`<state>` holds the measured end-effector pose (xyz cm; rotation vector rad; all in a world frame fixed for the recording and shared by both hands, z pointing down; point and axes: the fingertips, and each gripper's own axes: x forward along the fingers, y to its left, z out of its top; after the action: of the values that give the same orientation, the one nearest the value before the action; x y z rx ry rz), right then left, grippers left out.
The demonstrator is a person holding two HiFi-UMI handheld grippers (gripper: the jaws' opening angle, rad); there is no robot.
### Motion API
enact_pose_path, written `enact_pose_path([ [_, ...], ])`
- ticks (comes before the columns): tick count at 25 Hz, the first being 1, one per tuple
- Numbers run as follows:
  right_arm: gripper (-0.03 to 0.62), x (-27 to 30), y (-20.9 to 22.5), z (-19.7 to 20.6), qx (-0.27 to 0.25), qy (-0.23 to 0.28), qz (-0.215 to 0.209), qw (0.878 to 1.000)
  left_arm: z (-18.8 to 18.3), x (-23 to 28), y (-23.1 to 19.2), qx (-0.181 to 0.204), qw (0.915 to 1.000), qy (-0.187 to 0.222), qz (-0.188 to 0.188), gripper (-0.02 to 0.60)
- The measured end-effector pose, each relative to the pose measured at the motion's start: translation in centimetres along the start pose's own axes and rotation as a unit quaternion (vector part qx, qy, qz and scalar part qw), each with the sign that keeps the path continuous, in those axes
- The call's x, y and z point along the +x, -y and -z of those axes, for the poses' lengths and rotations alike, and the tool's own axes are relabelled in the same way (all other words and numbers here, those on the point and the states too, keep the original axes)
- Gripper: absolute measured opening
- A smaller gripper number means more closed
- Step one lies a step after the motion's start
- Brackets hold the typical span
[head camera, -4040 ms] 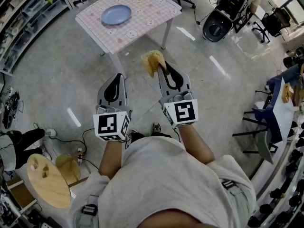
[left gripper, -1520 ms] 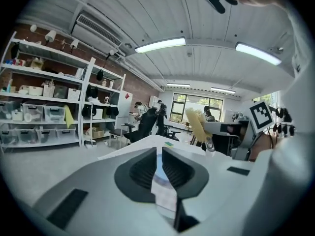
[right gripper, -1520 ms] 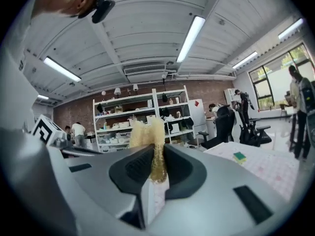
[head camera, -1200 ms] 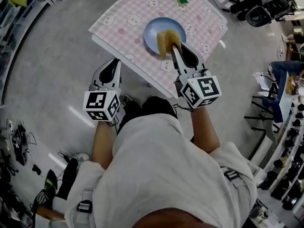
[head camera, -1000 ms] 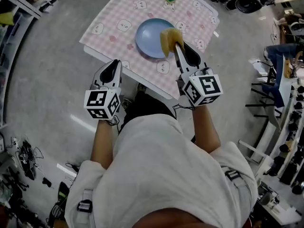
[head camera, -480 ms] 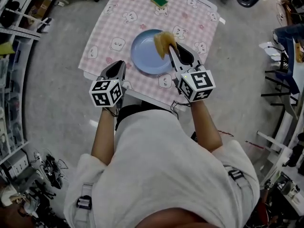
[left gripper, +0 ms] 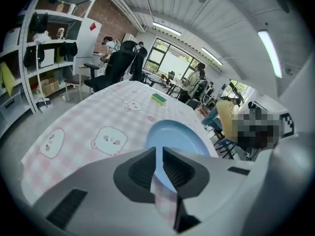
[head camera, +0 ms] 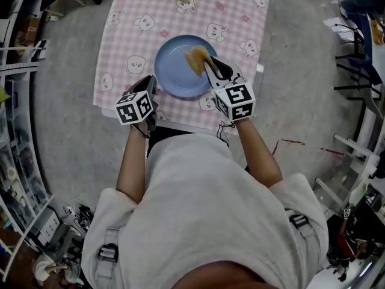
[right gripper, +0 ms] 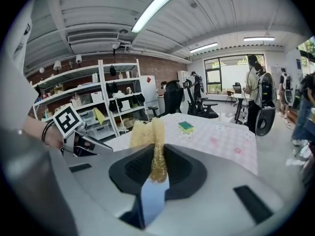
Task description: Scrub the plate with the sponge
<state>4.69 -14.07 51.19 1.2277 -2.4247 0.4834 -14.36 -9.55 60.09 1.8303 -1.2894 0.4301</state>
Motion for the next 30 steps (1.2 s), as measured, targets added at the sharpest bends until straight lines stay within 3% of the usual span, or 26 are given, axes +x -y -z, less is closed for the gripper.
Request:
enact_pose_path([
  [4, 0.06, 1.6, 0.3, 2.1, 0.021, -0.033, 0.019, 0.999, 0.4, 3.2, -2.0, -0.037, 0.9981, -0.037, 0.032, 0.095],
  [8, 0.06, 3.1, 1.0, 4.3, 0.023, -0.069, 0.038, 0.997, 0.8, 5.6, -2.6, -0.059, 0.994, -0.074, 0.056, 0.096],
  [17, 0.061, 4.7, 2.6, 7.9, 0.03, -0.134, 0.081, 0.987, 2.2, 9.1, -2.3, -0.043, 0.9851, -0.14, 0.09, 0.084],
  [19, 0.061, 4.8, 2.9, 8.3, 0.026, -0.145, 0.086, 0.985, 2.2, 9.3, -2.5, -0.044, 0.985, -0.142, 0.088, 0.051],
  [23, 0.061, 5.0, 3.9, 8.5, 0.008, -0.16, 0.093, 0.983, 2.0, 9.3, -2.2, -0.046, 0.9845, -0.136, 0.101, 0.048],
  [30, 0.061, 6.8, 5.3, 8.5, -0.055, -0.19, 0.084, 0.977, -0.6, 8.7, -0.5, 0.008, 0.9878, -0.102, 0.118, 0.044],
])
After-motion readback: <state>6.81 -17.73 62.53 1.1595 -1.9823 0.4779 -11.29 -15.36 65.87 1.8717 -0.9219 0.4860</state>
